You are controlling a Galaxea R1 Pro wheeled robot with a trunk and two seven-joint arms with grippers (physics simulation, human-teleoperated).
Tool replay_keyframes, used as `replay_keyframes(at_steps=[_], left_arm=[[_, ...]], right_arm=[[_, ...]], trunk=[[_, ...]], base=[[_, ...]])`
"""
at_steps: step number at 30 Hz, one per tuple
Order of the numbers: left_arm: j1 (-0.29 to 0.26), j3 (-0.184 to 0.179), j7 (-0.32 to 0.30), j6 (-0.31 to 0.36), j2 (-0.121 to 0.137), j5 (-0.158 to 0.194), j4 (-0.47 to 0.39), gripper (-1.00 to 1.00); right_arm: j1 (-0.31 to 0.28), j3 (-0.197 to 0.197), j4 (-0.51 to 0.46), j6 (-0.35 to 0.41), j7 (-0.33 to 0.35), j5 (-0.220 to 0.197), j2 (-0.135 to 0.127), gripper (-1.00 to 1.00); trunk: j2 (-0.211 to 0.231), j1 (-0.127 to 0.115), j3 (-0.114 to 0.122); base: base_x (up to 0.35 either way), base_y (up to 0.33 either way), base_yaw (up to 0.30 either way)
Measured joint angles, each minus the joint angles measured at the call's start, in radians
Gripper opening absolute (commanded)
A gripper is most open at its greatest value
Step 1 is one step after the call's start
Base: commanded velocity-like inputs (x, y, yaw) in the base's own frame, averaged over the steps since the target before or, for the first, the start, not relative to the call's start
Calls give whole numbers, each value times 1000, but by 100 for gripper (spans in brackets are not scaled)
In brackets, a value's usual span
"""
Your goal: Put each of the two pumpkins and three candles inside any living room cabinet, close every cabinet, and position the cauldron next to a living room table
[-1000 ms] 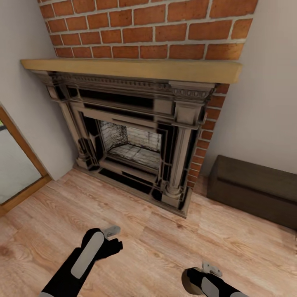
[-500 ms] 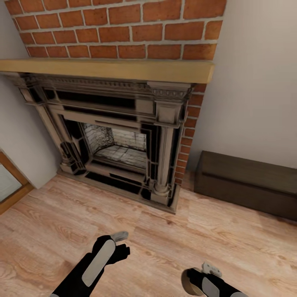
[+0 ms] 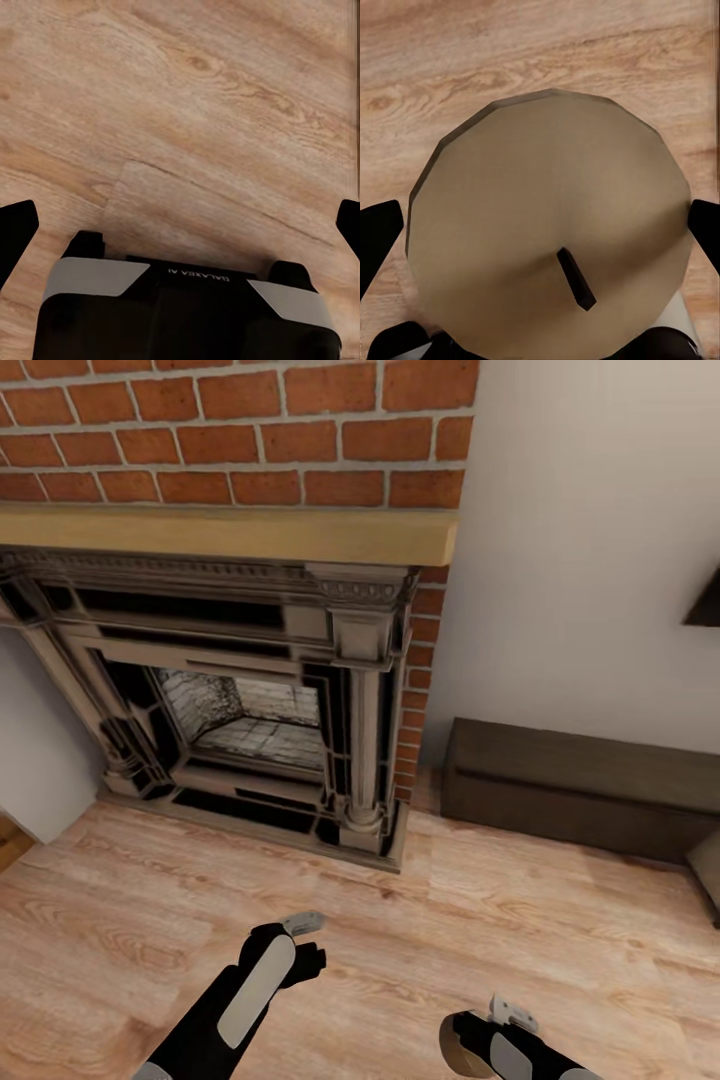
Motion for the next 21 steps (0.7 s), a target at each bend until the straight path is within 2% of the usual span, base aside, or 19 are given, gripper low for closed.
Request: replay_keyframes(at_steps=[7,9,13,16,21], left_arm=[[-1,-7,0,1,-3,1,0,100],[-4,-9,0,3,-5,1,-3,100],[-43,-11,1,12,-5,2,-2,100],[-48,-15,0,14,-7,3,26,100],[-53,-19,-1,14,-6,2,52,100]], right_arm=[[0,-1,1,0,2,-1,0,-100],[0,-1,1,1,2,-14,-1,-100],[0,2,3,2,2,-99,-11,-100],[0,3,3,2,3,-118,-26,-100],[0,2,3,2,4,-127,-34,-100]], trunk=[[49,-27,17],[63,-35,21],[91,-50,29],[112,-61,34],[147,-81,43]], base=[[0,0,-231],[0,0,-217],[0,0,-204],[0,0,-179],[0,0,-169]])
